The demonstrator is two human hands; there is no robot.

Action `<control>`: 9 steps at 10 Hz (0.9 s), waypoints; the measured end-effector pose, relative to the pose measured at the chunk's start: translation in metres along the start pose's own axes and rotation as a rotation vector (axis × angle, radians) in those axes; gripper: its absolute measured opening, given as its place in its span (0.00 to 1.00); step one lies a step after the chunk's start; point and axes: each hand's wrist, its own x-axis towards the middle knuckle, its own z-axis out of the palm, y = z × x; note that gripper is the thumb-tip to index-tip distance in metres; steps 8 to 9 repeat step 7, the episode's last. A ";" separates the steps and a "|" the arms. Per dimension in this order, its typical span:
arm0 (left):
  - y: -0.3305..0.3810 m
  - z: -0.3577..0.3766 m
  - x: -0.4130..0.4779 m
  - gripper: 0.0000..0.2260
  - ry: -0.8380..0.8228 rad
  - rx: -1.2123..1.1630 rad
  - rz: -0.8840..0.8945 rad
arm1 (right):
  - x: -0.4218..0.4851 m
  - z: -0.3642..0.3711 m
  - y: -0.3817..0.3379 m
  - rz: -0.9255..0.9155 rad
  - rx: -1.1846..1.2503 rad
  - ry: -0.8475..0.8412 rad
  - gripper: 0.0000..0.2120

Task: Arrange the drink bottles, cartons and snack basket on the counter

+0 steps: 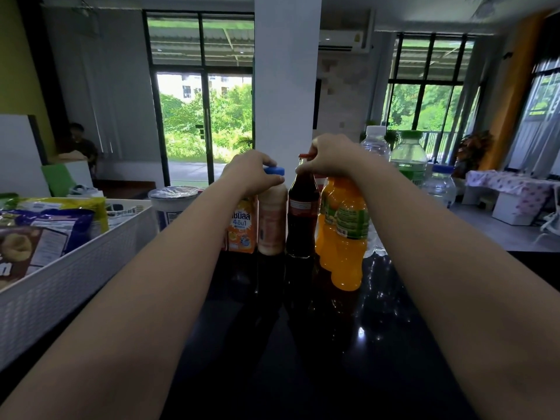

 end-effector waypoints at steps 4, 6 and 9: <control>-0.002 -0.001 -0.002 0.22 0.022 -0.025 -0.026 | 0.003 0.004 -0.002 -0.051 0.122 -0.007 0.21; -0.001 -0.003 -0.004 0.23 -0.002 -0.033 -0.021 | -0.001 0.003 -0.002 -0.053 0.080 -0.002 0.22; 0.002 -0.003 -0.009 0.26 0.001 -0.004 -0.025 | -0.007 0.003 -0.004 -0.060 0.038 0.077 0.27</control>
